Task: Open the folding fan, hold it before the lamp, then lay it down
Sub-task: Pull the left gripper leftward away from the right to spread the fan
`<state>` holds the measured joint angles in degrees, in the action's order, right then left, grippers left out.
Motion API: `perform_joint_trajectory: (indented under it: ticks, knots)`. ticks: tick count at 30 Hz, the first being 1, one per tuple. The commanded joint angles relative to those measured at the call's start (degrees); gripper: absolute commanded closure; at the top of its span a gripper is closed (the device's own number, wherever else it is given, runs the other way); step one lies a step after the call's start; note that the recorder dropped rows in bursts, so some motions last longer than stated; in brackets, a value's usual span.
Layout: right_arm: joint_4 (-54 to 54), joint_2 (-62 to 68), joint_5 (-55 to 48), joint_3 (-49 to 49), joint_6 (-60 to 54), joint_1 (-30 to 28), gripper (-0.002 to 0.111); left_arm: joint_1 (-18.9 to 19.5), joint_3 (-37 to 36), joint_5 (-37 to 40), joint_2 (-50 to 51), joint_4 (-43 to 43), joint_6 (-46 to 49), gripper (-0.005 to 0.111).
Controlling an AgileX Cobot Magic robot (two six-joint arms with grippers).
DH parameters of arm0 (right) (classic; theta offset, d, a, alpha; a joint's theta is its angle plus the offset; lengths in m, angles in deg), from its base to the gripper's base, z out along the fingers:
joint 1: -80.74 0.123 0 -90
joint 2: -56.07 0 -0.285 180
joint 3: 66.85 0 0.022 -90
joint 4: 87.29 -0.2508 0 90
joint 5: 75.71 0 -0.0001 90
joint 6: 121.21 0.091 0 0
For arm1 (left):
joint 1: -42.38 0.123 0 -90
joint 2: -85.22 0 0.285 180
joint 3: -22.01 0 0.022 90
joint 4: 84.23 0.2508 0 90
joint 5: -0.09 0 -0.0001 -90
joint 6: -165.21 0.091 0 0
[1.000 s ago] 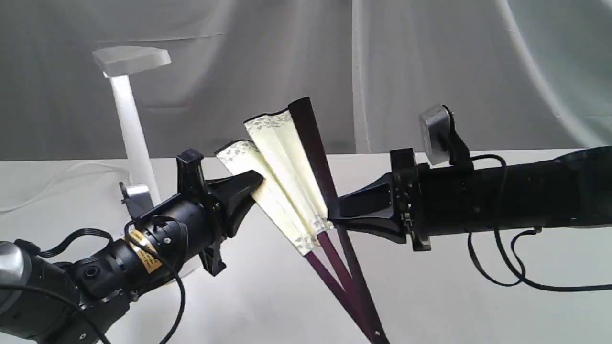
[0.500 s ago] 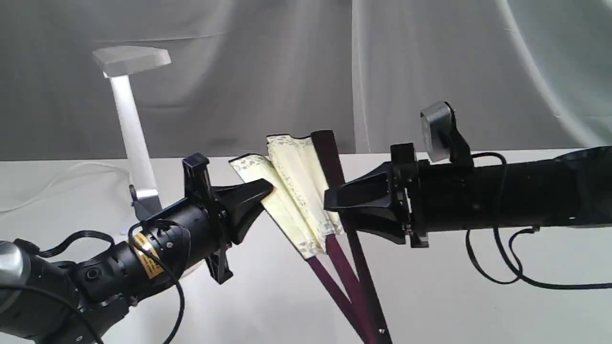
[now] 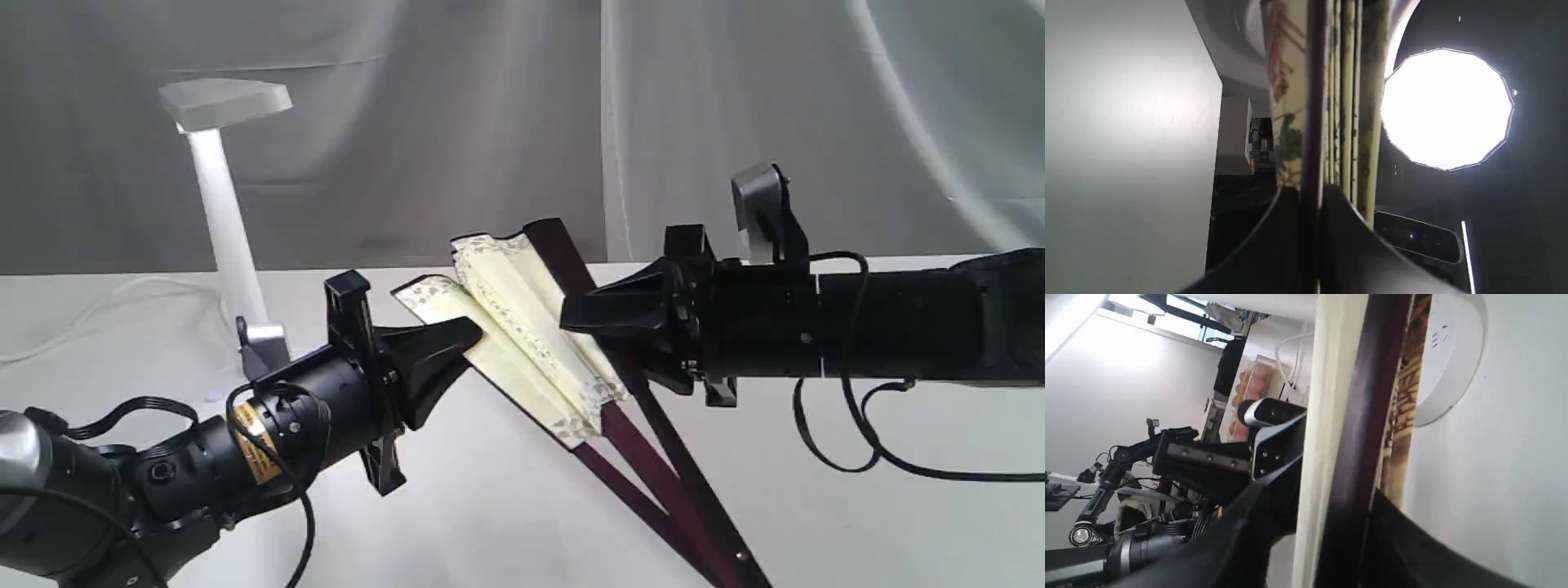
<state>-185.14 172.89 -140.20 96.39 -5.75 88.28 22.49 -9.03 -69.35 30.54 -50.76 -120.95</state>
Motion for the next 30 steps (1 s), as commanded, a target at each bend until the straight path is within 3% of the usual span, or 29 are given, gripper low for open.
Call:
perform_joint_trajectory:
  ticks: [1, 9, 19, 30]
  knots:
    - [-2.1, -0.7, 1.0, 0.0, -1.4, -0.2, 0.078, -0.1, 0.1, -0.5, -0.2, 1.4, -0.5, 0.107]
    - [-2.1, -0.7, 5.4, 0.0, -1.4, -0.2, 0.086, -0.1, 0.1, -0.5, -0.2, 1.5, -1.7, 0.107]
    - [-2.1, -0.7, 8.8, 0.3, -1.4, -0.2, 0.076, -0.1, 0.1, -0.5, -0.2, 4.8, -1.7, 0.107]
    - [-2.1, -0.7, 8.4, 0.3, -1.4, -0.2, 0.076, -0.1, 0.1, -0.5, -0.2, 6.9, -1.6, 0.107]
